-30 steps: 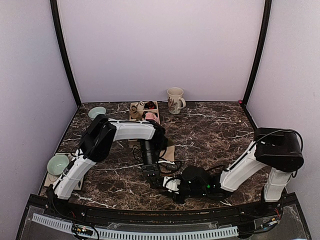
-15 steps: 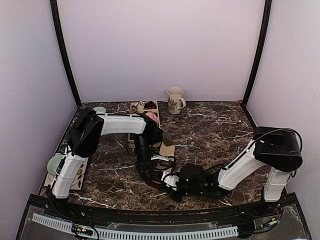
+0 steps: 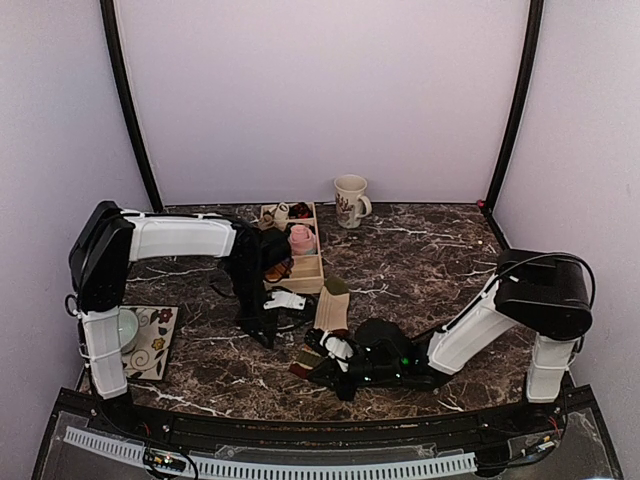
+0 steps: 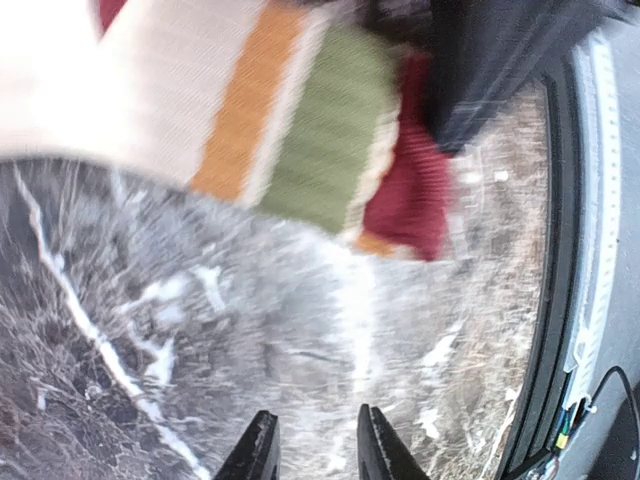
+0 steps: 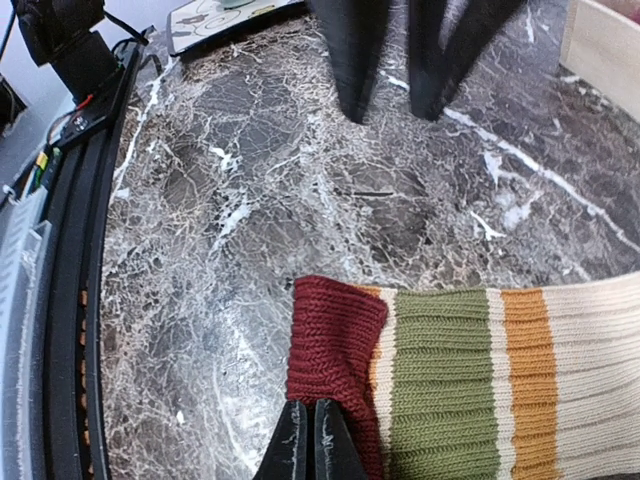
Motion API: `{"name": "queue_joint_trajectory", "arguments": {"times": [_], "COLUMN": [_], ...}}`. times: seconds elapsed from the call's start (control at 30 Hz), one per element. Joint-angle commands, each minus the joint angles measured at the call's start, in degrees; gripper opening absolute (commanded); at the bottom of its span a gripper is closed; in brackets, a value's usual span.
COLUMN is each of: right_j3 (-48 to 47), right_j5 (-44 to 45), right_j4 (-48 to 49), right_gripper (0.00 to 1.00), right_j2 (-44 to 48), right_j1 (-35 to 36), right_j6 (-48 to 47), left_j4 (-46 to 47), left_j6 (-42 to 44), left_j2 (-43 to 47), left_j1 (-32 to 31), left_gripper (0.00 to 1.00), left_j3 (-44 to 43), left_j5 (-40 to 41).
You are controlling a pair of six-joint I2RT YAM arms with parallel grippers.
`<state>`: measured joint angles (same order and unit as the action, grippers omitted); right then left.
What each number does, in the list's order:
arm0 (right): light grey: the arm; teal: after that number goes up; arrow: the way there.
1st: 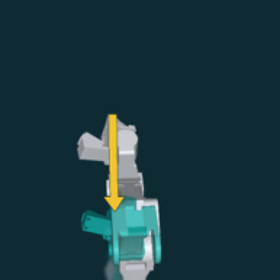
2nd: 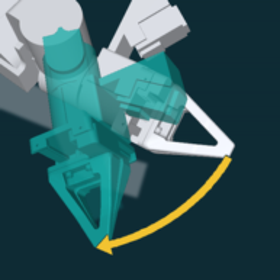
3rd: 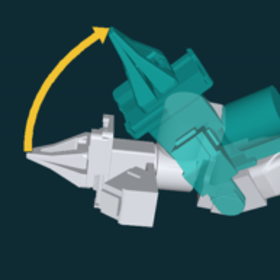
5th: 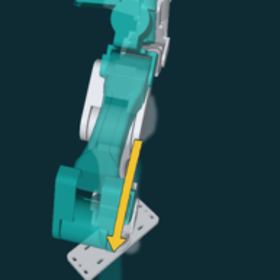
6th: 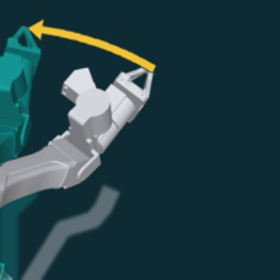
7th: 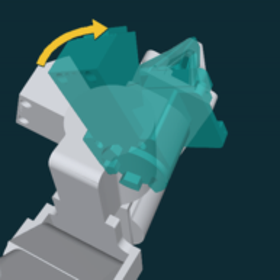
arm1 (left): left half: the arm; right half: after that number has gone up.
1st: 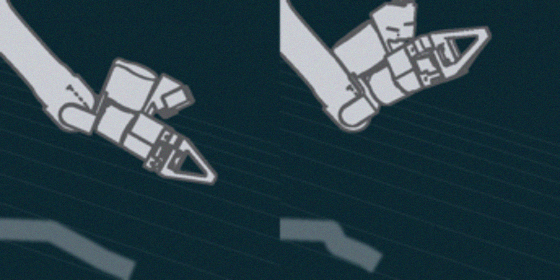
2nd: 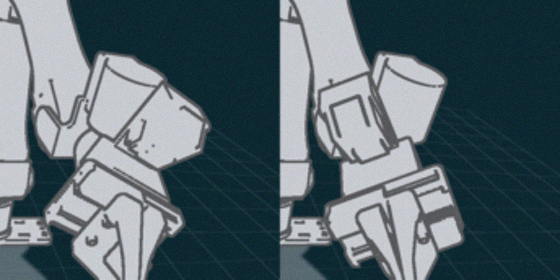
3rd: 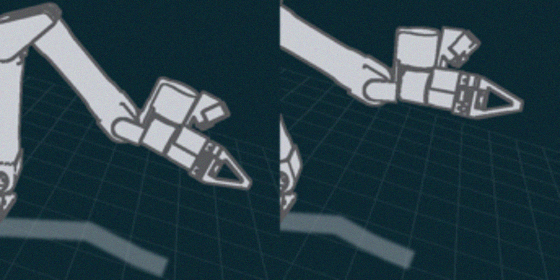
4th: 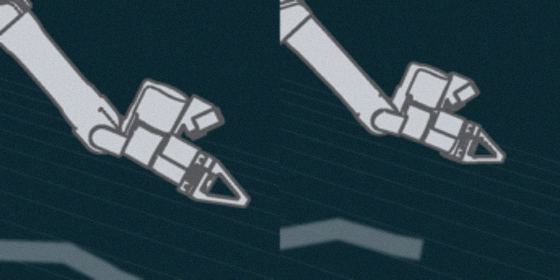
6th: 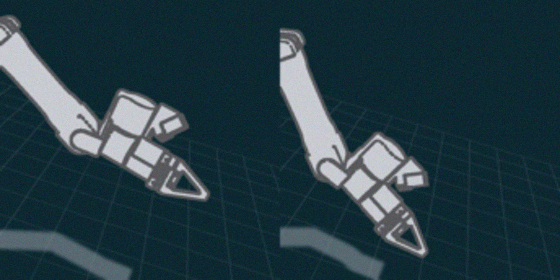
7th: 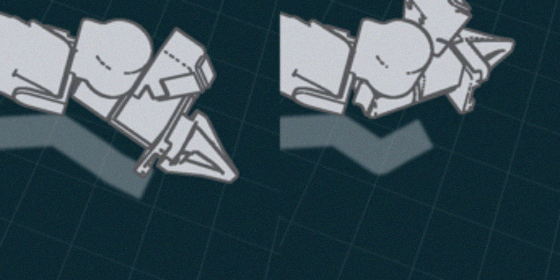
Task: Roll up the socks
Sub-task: Pick up the sock from the center of the board.
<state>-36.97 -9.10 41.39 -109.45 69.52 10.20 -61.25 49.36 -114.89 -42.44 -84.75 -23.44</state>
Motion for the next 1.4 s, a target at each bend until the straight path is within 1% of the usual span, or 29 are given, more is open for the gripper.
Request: {"name": "queue_joint_trajectory", "arguments": {"times": [0.0,0.1,0.17,0.27,0.4,0.47,0.6,0.9,0.97,1.07,1.23,1.37], "right_j3": [5.2,4.9,4.5,4.8,5.3,5.4,6.6,7.3,7.2,7.3,7.2,7.3], "right_j5": [-6.1,-8.1,-9.0,-10.2,-14.0,-15.1,-14.4,-15.0,-15.2,-15.4,-15.6,-15.4], "right_j4": [-18.1,-18.1,-17.6,-15.5,-12.9,-13.5,-13.8,-13.0,-12.9,-12.8,-12.8,-12.8], "right_gripper": [0.0,0.0,0.0,0.0,0.0,0.0,0.0,0.0,0.0,0.0,0.0,0.0], "right_j2": [-3.5,-4.7,-5.7,-6.5,-8.2,-8.7,-8.0,-8.4,-8.7,-8.9,-9.4,-9.3], "right_j1": [-2.9,-4.5,-4.9,-5.7,-8.3,-9.0,-9.1,-9.4,-9.4,-9.5,-9.6,-9.6], "right_j6": [7.9,11.4,12.8,15.0,18.1,18.3,17.8,18.1,18.2,18.2,18.1,18.3], "left_j4": [6.3,12.5,16.5,18.8,26.8,28.3,29.9,36.1,34.6,31.6,28.7,24.7], "left_j6": [4.5,7.6,9.8,12.9,14.5,14.8,12.3,12.4,12.8,13.6,12.5,12.4], "left_j2": [10.6,18.3,21.8,22.9,22.1,19.7,14.2,13.6,14.0,16.6,17.3,17.6], "left_j1": [-1.5,-1.6,-3.1,-7.5,-12.1,-14.0,-15.8,-17.9,-18.2,-18.6,-20.3,-21.3], "left_gripper": [0.29,0.3,0.31,0.31,0.3,0.3,0.26,0.26,0.26,0.26,0.26,0.26], "left_j3": [7.0,14.3,18.2,21.0,25.0,24.8,20.8,21.6,21.2,21.4,21.0,19.4], "left_j5": [-4.6,-7.4,-6.4,-3.0,3.3,6.1,9.9,12.2,11.4,7.7,7.2,4.3]}}
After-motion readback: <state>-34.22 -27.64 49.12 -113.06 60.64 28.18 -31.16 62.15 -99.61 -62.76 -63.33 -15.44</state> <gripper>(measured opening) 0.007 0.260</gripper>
